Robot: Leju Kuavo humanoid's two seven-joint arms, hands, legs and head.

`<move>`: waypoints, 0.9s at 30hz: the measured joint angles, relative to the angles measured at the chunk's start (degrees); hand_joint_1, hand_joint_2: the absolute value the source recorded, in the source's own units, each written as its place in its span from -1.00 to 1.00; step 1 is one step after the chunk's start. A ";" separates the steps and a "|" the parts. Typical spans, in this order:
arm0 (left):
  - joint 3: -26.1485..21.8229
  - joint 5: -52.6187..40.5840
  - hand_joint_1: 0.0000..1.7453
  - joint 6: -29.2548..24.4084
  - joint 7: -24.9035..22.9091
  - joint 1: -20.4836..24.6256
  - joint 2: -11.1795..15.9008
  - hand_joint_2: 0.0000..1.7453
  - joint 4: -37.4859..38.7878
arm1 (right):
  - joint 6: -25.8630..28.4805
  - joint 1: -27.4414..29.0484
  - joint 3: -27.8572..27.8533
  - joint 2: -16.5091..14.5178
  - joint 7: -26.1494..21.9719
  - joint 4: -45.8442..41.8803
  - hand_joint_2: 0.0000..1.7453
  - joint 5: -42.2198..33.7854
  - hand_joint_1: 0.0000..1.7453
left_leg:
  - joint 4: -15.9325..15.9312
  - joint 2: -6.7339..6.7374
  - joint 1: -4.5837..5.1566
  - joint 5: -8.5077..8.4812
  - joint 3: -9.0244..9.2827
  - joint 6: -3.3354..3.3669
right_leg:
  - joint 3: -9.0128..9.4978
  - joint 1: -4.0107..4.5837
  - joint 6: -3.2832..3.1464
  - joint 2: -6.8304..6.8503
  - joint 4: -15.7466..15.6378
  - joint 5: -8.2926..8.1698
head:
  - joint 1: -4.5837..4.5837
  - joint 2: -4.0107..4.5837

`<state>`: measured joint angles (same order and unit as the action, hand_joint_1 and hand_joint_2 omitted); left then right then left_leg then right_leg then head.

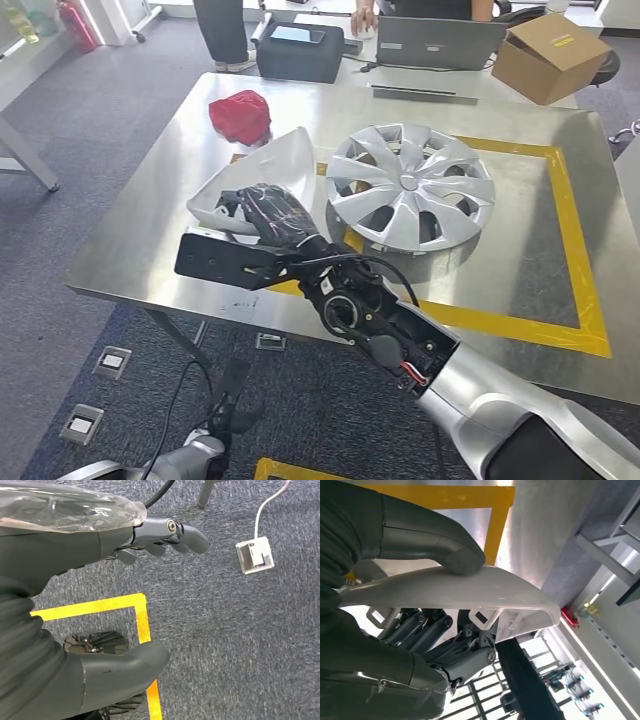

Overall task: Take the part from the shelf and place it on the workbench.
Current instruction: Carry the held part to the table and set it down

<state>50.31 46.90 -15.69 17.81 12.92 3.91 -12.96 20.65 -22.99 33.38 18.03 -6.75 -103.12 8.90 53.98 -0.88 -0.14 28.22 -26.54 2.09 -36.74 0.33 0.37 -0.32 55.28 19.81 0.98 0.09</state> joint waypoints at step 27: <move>3.19 -3.09 -1.00 2.11 0.41 5.18 -5.22 1.00 -0.31 | -9.53 -38.19 41.25 -36.35 -0.08 68.91 1.00 2.95 1.00 | -0.05 0.37 -1.31 -2.10 -3.64 -3.27 | 3.02 -1.45 1.64 -0.22 0.18 3.36 | 0.21 -0.02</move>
<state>53.50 43.82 -13.58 18.22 18.10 -1.31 -13.27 11.12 -61.18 74.62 -18.32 -6.83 -34.21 11.85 53.93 -0.51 -1.44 26.12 -30.19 -1.18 -33.72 -1.12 2.01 -0.54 55.47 23.17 1.20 0.07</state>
